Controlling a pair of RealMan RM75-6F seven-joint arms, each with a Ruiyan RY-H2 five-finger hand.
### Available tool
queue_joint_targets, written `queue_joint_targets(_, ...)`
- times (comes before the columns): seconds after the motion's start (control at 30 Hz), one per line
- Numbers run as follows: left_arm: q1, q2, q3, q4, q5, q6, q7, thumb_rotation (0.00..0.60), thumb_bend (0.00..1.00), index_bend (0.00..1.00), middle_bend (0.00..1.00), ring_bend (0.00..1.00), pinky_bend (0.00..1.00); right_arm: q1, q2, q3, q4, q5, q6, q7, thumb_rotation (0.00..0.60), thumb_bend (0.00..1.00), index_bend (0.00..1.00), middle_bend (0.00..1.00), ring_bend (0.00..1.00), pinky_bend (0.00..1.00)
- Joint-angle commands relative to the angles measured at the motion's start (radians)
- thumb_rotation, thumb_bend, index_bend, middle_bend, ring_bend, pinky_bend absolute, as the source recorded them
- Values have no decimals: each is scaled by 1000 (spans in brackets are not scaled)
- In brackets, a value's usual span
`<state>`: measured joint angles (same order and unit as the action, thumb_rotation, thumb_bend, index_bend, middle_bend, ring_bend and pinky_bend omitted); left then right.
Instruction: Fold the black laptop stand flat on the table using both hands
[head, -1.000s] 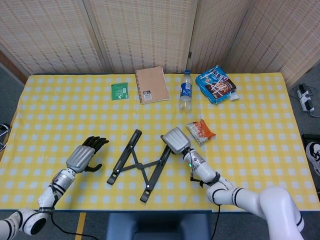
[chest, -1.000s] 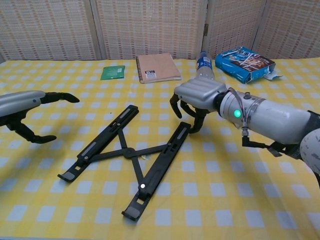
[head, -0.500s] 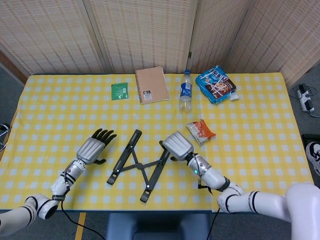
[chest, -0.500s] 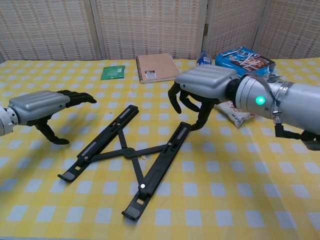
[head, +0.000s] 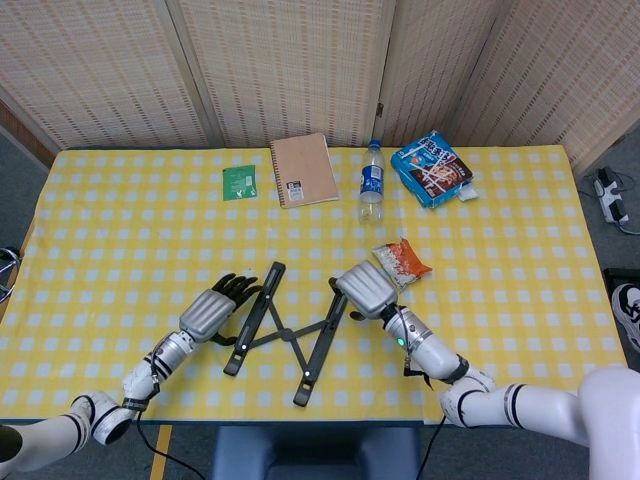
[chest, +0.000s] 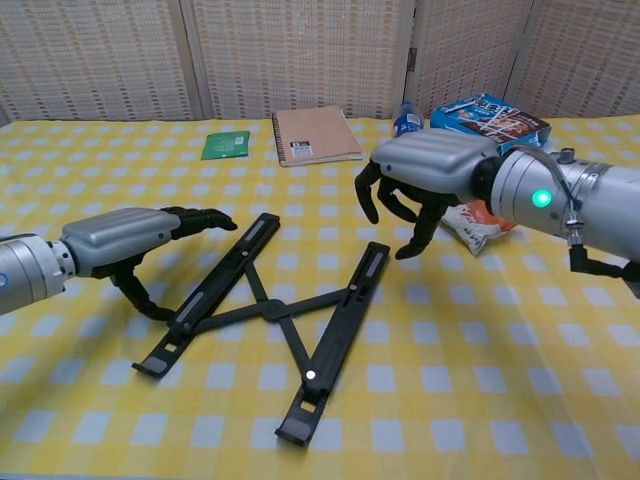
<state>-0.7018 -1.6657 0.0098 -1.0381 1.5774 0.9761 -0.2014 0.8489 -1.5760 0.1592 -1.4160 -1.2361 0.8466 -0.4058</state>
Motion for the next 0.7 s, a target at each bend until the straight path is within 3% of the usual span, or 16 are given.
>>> queue_joint_targets(0.03,-5,-13,-2,-16,7,11,-2,600,194,12,47,0,0,-3,4,-3,0,-3,4,12,600,157,532,767,823,886)
queue_joint_targets(0.27,-35,-32,-17,-67,20,14,33,600,193,23,47,0,0,-13,29,-11,-16,-15,15,44,600,158,531,767,823,886)
queue_joint_targets(0.47,-68,-28,-40,-25,5,-22,146,600,193,55,47,0,0,-23,67,-28,-55,-35,13,66,600,158,532,767,823,886)
queue_joint_targets(0.53,-89,-24,-47,24,-1,-51,197,600,193,57,47,0,0,-29,89,-55,-87,-63,11,60,600,158,532,767,823,886)
queue_joint_targets(0.7,-113,-28,-50,82,5,-53,184,600,193,126,92,15,0,-41,115,-107,-136,-117,12,37,600,157,586,796,854,886)
